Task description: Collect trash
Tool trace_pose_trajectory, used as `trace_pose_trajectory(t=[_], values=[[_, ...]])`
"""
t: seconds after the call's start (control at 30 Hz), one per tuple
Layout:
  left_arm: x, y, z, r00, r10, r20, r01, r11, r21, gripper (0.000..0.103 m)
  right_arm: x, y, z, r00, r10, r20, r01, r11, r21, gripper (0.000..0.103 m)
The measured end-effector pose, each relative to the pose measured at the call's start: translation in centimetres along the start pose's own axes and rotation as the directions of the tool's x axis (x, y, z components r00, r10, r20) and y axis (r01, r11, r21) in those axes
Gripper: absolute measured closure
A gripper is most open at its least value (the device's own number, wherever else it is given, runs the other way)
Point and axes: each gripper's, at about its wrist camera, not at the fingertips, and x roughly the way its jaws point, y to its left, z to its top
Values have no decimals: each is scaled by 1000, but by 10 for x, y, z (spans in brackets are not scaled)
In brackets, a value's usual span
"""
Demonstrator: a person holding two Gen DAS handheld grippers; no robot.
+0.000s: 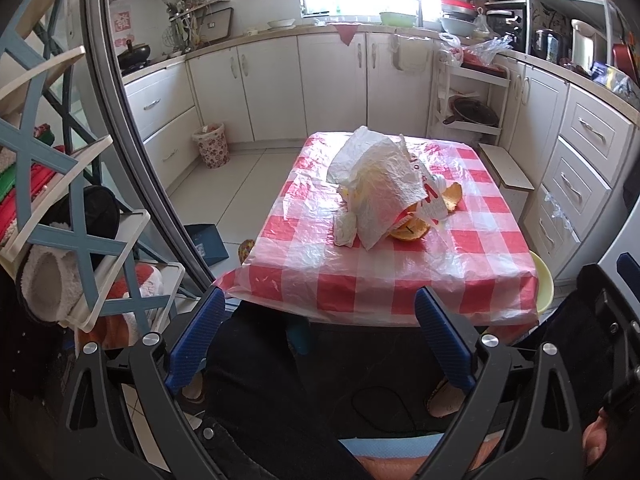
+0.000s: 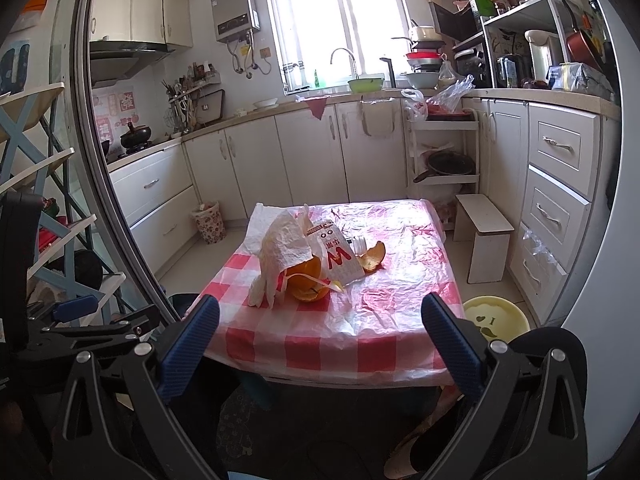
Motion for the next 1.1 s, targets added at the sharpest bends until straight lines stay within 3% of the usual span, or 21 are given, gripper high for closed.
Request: trace_pose_trajectory(t=[0.13,0.33,0.5,0.73,0.83,0.93,0.97,1.03,1.1], values=[[23,9,11,1000,-1,-30,1,1000,-26,11,21,-3,8,1000,-3,-25,3,1000,0,6],[67,8,35,995,-68,-78,63,996,-71,11,58,-14,19,998,-33,-58,33,999,-15,6],[118,-25,56,991,-100,-86,96,994,-44,8,90,-33,28,994,-71,-83,71,997,1,6],[207,-95,79,994,-13,-105,22,996,83,9,122,-64,39,988,-122,-90,126,991,35,6],[232,-106,87,992,-2,-124,11,997,75,9,134,-76,41,987,-128,-101,134,990,54,6],[245,-93,100,985,-89,-148,86,996,-28,25,144,-84,42,987,-120,-110,128,989,75,6],[247,-85,105,980,-132,-148,121,989,-79,32,146,-85,41,987,-117,-113,126,989,77,6],[245,-67,110,973,-187,-132,166,974,-155,38,152,-85,40,987,-107,-121,117,990,78,6],[245,-51,112,975,-189,-121,165,969,-186,58,157,-84,39,987,-95,-129,105,992,73,6]])
